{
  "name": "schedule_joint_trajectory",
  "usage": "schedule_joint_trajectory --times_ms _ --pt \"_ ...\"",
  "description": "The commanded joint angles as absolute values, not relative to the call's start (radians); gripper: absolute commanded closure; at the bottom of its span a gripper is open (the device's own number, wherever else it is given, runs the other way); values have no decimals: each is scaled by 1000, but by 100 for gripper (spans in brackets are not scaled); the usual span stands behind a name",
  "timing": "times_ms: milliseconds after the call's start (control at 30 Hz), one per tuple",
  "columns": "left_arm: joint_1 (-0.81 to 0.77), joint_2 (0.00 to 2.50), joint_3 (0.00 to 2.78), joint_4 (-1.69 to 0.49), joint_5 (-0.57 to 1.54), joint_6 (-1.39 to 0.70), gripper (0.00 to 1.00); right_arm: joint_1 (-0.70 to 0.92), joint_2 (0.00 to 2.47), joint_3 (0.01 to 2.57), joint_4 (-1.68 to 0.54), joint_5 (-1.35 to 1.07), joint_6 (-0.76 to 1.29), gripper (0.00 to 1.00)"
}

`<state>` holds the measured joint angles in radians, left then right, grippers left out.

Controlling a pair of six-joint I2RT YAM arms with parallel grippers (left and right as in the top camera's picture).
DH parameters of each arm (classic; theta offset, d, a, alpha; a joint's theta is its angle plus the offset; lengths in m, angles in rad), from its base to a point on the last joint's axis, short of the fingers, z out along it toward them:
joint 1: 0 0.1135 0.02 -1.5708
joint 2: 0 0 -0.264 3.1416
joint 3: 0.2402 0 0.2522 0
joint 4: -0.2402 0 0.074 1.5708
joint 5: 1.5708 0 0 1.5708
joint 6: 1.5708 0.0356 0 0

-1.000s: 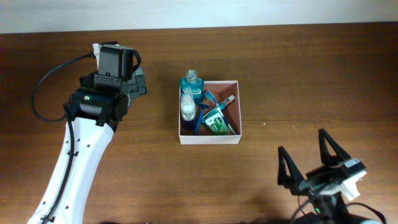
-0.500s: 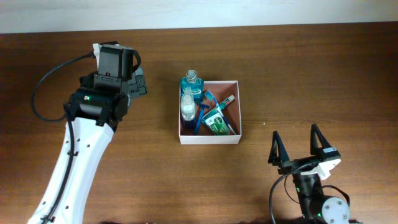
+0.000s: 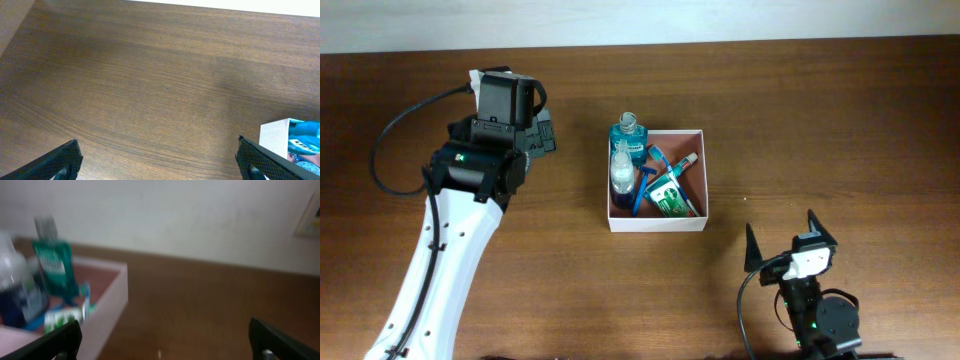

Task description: Pack container

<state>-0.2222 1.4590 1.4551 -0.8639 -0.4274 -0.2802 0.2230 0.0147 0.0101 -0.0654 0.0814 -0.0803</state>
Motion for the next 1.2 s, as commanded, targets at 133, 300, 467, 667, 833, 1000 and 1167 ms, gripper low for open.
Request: schedule_joint_trajectory --times_ms 133,300,467,667,833,1000,1167 --pt "-220 1464 1464 -862 -442 -276 1 216 3 6 -75 79 -179 1" --pt "-220 1464 1464 -862 -442 -276 1 216 3 6 -75 80 -179 2" --pt "-220 1464 1464 -862 -441 -276 1 216 3 6 -75 80 -179 1" --pt "-220 1464 1464 -862 -442 -276 1 216 3 6 -75 80 -179 1" --pt "-220 1464 1464 -862 -442 -276 1 216 3 6 -75 80 -179 1" --pt "-220 1464 1464 -862 -442 -276 1 216 3 6 -75 80 -179 1" --pt "-220 1464 1464 -873 -441 -276 1 216 3 6 -75 80 -179 1"
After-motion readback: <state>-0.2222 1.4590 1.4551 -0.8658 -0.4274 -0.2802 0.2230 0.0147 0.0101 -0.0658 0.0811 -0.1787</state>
